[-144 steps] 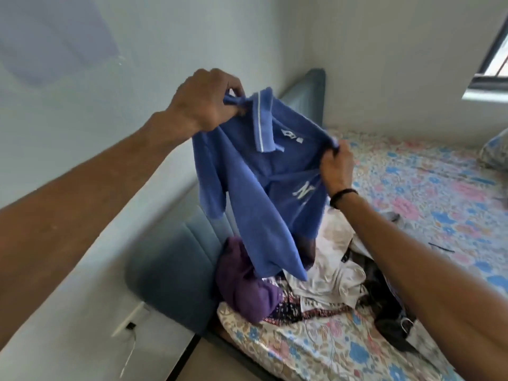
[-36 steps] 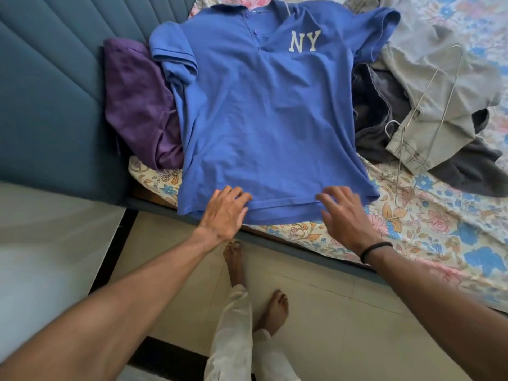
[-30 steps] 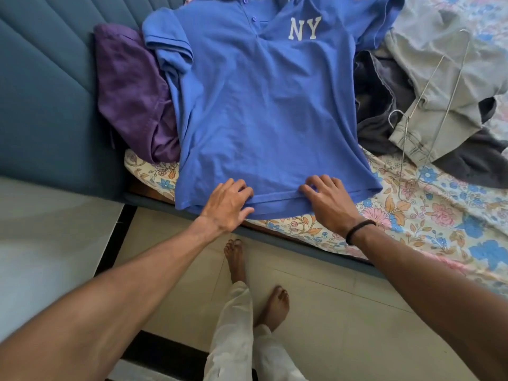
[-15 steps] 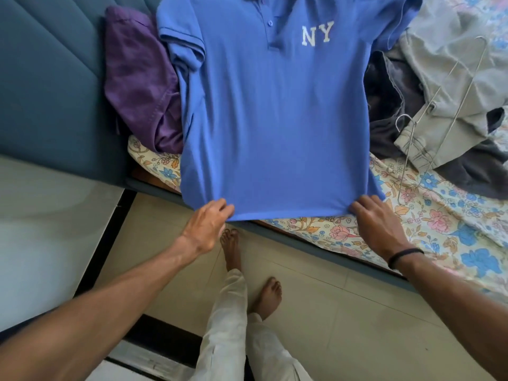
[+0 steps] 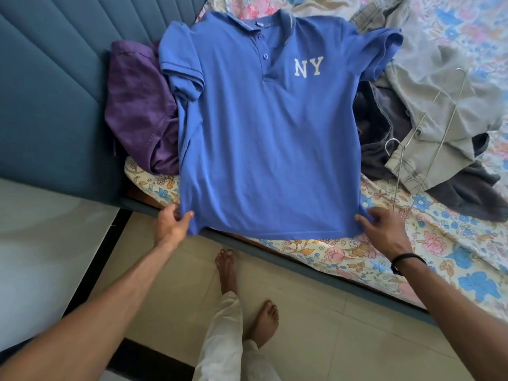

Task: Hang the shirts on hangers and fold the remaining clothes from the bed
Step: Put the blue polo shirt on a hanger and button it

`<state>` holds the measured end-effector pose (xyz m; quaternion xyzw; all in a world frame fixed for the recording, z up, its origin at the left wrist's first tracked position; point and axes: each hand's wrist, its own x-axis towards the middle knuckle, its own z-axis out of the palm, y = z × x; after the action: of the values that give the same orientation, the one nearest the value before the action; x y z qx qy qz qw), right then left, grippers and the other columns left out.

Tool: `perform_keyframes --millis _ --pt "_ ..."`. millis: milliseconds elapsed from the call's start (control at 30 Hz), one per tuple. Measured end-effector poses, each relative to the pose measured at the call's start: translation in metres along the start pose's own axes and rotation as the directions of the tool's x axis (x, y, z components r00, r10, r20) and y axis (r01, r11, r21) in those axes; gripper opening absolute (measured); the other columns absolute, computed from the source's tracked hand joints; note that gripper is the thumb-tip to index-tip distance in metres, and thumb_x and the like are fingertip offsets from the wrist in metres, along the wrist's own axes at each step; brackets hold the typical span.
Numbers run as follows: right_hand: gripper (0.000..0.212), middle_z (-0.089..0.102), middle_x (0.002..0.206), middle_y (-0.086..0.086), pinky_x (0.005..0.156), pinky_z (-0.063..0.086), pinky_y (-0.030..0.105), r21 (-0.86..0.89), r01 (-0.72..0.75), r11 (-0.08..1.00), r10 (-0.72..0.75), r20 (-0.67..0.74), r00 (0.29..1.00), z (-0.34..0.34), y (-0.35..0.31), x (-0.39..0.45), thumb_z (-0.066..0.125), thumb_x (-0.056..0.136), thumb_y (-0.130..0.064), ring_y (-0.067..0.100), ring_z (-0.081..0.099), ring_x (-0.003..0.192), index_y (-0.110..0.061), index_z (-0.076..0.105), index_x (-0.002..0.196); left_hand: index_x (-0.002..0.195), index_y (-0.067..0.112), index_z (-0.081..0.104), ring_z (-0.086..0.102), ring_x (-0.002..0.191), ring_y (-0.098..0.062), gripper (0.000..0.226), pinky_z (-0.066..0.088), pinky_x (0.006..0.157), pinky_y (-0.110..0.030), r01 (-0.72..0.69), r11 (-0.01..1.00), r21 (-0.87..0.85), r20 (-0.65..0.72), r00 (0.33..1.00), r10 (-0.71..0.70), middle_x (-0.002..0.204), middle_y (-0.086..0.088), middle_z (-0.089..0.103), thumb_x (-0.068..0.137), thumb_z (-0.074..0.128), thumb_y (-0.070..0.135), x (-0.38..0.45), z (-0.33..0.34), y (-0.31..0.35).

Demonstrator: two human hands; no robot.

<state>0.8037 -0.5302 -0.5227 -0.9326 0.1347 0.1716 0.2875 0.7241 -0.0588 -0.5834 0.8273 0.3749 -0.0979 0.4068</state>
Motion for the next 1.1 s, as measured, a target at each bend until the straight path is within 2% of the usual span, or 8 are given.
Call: perform_keyframes --millis 100,200,367,533,633,800,967,1100 --pt "0.035 0.061 0.064 0.011 0.054 0.039 0.027 0.166 -0.058 0.984 0.070 -0.067 0.995 -0.020 0.017 -0.020 0.060 0.104 -0.024 0.023 0.050 0.055 -0.007 0.066 0.074 0.071 0.005 0.060 0.053 0.059 -0.025 0.033 0.035 0.054 -0.032 -0.019 0.999 0.031 -0.052 0.998 0.020 0.061 -0.004 0.058 0.091 0.073 0.028 -0.007 -0.019 -0.021" --pt "0.040 0.069 0.067 0.018 0.059 0.053 0.034 0.340 -0.203 0.918 0.244 -0.083 0.966 -0.033 0.053 -0.062 0.058 0.106 -0.025 0.026 0.059 0.057 -0.001 0.070 0.076 0.052 0.015 0.044 0.035 0.050 -0.018 0.047 0.023 0.054 -0.033 -0.027 0.997 0.071 0.056 0.998 0.023 0.042 0.007 0.038 0.087 0.070 0.036 -0.039 -0.041 -0.051" --pt "0.019 0.060 0.080 0.017 0.059 0.052 0.032 0.403 -0.531 0.745 0.507 0.174 0.844 -0.020 0.114 -0.122 0.051 0.104 -0.009 0.024 0.055 0.065 -0.007 0.062 0.089 0.051 0.014 0.050 0.043 0.056 -0.019 0.048 0.030 0.058 -0.036 0.173 0.968 0.183 0.179 0.962 -0.205 0.048 0.001 0.044 0.075 0.070 0.051 -0.090 -0.041 -0.131" --pt "0.042 0.057 0.053 0.014 0.056 0.045 0.029 0.254 -0.629 0.735 0.630 0.087 0.772 0.008 0.130 -0.139 0.058 0.097 -0.027 0.022 0.053 0.055 0.001 0.062 0.065 0.055 0.019 0.055 0.057 0.070 -0.021 0.041 0.036 0.063 -0.031 0.309 0.834 0.457 0.245 0.858 -0.452 0.062 -0.004 0.061 0.092 0.072 0.022 -0.109 -0.017 -0.152" --pt "0.037 0.062 0.063 0.012 0.063 0.044 0.036 0.060 -0.538 0.841 0.541 -0.062 0.839 0.002 0.094 -0.126 0.060 0.097 -0.032 0.029 0.057 0.062 -0.010 0.060 0.068 0.083 0.023 0.059 0.068 0.094 -0.027 0.017 0.049 0.074 -0.031 0.279 0.810 0.516 0.178 0.890 -0.420 0.100 -0.006 0.072 0.087 0.071 0.034 -0.101 -0.016 -0.118" --pt "0.020 0.059 0.076 0.001 0.058 0.038 0.035 -0.050 -0.074 0.996 0.067 -0.124 0.990 -0.009 -0.009 -0.071 0.068 0.097 -0.026 0.023 0.056 0.068 -0.019 0.057 0.082 0.124 0.021 0.054 0.062 0.103 -0.032 0.039 0.048 0.079 -0.040 -0.087 0.984 0.157 -0.040 0.995 0.094 0.112 -0.008 0.065 0.091 0.073 0.034 -0.057 -0.036 0.030" --pt "0.018 0.053 0.083 -0.001 0.070 0.039 0.033 -0.158 0.336 0.928 -0.357 -0.126 0.926 -0.026 -0.118 0.049 0.072 0.094 -0.021 0.030 0.057 0.080 -0.013 0.057 0.088 0.130 0.024 0.052 0.060 0.102 -0.028 0.053 0.051 0.087 -0.044 -0.405 0.898 0.172 -0.212 0.875 0.435 0.109 -0.003 0.060 0.088 0.074 0.047 0.014 -0.054 0.161" --pt "0.014 0.061 0.105 0.014 0.088 0.047 0.044 -0.252 0.467 0.847 -0.513 -0.163 0.843 -0.041 -0.196 0.147 0.065 0.098 -0.015 0.034 0.055 0.102 -0.005 0.065 0.107 0.145 0.021 0.040 0.057 0.113 -0.037 0.090 0.052 0.090 -0.049 -0.343 0.844 0.412 -0.147 0.889 0.433 0.131 -0.013 0.056 0.076 0.077 0.065 0.071 -0.037 0.217"
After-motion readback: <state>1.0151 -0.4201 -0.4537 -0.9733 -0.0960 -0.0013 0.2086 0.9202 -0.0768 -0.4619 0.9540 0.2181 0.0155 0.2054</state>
